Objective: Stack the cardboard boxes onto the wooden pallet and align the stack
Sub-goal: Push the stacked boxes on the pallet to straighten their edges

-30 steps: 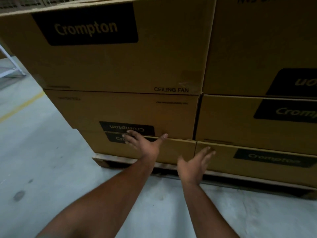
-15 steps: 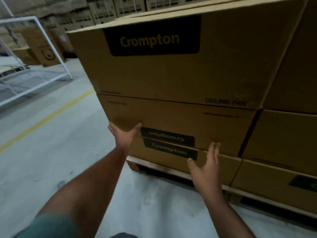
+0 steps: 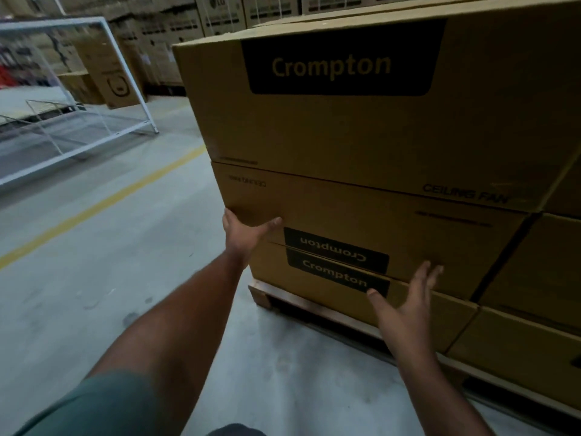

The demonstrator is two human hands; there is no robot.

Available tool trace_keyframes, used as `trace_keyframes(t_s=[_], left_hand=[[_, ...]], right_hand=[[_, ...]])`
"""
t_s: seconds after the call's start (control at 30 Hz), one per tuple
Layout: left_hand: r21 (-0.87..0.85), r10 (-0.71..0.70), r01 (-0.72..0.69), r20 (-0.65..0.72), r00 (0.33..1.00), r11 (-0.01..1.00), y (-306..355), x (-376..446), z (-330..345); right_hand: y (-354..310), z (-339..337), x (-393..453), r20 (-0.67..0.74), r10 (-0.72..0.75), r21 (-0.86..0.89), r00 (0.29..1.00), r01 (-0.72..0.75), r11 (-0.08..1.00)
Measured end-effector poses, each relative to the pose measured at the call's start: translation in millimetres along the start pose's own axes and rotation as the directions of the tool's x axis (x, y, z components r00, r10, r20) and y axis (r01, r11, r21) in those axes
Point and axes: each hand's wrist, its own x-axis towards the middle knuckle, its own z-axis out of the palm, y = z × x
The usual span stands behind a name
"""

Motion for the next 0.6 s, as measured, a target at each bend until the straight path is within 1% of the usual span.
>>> trace_keyframes(t_s=[0.17,0.43,0.6], left_hand=[[0.006,0.007,-0.007,0.002,1.0,1.0,-1.0,-2.2,3.4],[-0.009,0.043,-0.043,0.017,0.999,0.999,1.4,-6.5,3.6],[0.038,0.05,-0.05,0.001,0.999,0.998,0.8,-13.5,11.3]], right_hand=[[-4.5,-0.4,-0.2,0.014,0.014,0.004,1.0,-0.014,1.0],[-3.4,-0.5,-1.4,-0.005,-0.011,-0.016,1.0,0.011,1.0],[0.4,-4.4,1.8,-0.013,0.007,-0.032,1.0,-0.008,0.999]])
